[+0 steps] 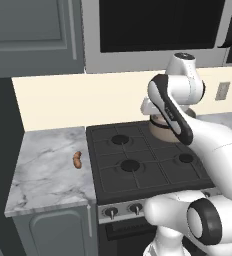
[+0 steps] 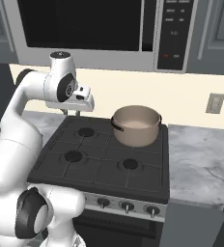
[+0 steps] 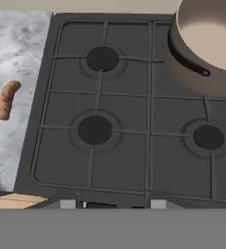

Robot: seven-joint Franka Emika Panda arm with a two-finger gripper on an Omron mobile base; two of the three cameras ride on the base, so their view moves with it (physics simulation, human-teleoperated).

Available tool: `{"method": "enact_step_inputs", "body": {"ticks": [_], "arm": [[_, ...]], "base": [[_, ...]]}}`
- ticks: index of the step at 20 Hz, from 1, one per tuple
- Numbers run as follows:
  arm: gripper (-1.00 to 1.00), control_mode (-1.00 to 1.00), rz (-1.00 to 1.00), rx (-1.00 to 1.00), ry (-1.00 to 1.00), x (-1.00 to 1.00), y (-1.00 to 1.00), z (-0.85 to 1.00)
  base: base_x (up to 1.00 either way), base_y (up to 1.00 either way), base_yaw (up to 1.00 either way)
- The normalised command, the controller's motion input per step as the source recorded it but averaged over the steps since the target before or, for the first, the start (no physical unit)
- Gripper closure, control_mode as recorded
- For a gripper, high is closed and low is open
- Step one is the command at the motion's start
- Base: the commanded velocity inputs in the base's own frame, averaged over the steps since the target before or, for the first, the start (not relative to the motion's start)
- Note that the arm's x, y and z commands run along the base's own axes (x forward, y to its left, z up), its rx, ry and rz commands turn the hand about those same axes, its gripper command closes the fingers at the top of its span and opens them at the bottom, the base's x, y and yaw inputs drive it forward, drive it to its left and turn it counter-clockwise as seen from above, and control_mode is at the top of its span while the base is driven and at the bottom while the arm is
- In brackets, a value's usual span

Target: Turn on the burner for the pot on the stove. Wait thirty seconds for the pot to heat up. Then add the potato to the pot.

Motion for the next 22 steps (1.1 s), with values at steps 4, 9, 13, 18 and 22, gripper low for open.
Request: {"method": "enact_step_inputs", "body": {"ticks": [4,9,13,18,22], "arm": [[-1.0,-1.0,-0.01,0.0,0.0,-0.07,-0.09,-0.01],[-1.0,-1.0,-0.13,0.03,0.0,-0.15,-0.38,-0.12],[-1.0,-1.0,-0.22,0.09,0.0,-0.28,-0.63,-0.16],[-1.0,-1.0,-0.25,0.12,0.0,-0.37,-0.76,-0.2],[-1.0,-1.0,-0.25,0.12,0.0,-0.47,-0.84,-0.24]], "base": [[0.0,0.0,0.0],[0.0,0.0,0.0],[0.0,0.0,0.0],[0.0,0.0,0.0],[0.0,0.0,0.0]]}}
